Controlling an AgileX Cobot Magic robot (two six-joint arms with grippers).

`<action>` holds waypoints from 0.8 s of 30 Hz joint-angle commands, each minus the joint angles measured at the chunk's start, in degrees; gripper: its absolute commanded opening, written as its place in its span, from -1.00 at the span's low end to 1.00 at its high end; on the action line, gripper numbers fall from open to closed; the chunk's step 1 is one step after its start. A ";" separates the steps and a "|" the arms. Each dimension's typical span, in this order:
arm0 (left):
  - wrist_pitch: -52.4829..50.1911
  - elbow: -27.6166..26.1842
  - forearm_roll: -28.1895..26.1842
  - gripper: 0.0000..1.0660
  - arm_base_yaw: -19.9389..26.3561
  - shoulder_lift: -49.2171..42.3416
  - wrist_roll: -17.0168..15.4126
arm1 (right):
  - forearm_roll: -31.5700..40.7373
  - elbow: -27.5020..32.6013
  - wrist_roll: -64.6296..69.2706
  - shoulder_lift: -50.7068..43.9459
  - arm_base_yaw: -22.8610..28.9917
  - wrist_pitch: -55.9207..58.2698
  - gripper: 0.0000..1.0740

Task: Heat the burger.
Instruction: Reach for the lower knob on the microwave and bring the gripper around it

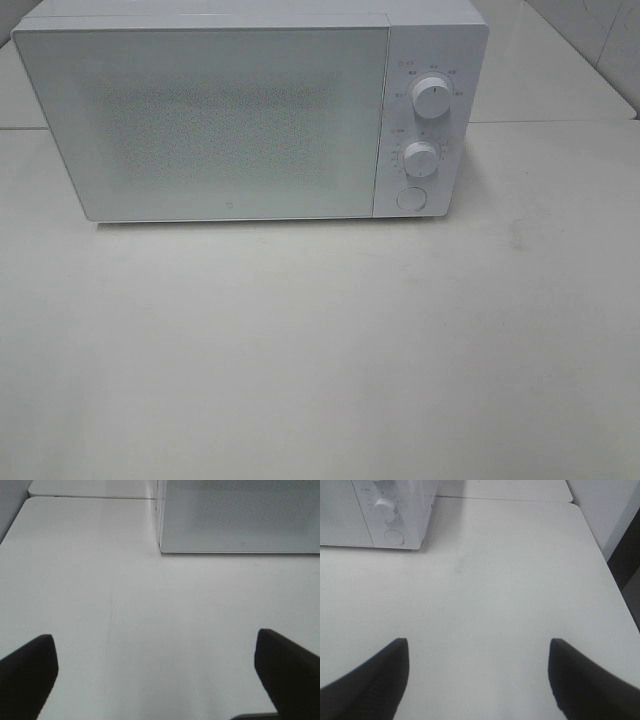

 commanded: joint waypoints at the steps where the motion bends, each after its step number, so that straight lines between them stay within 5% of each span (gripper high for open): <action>1: -0.34 0.17 -0.34 0.89 0.29 -1.26 0.00 | -0.11 0.23 0.40 -1.49 -0.17 -0.06 0.40; 24: -0.34 0.17 -0.34 0.89 0.29 -1.26 0.00 | -0.06 0.23 0.40 -1.49 0.00 -0.06 0.40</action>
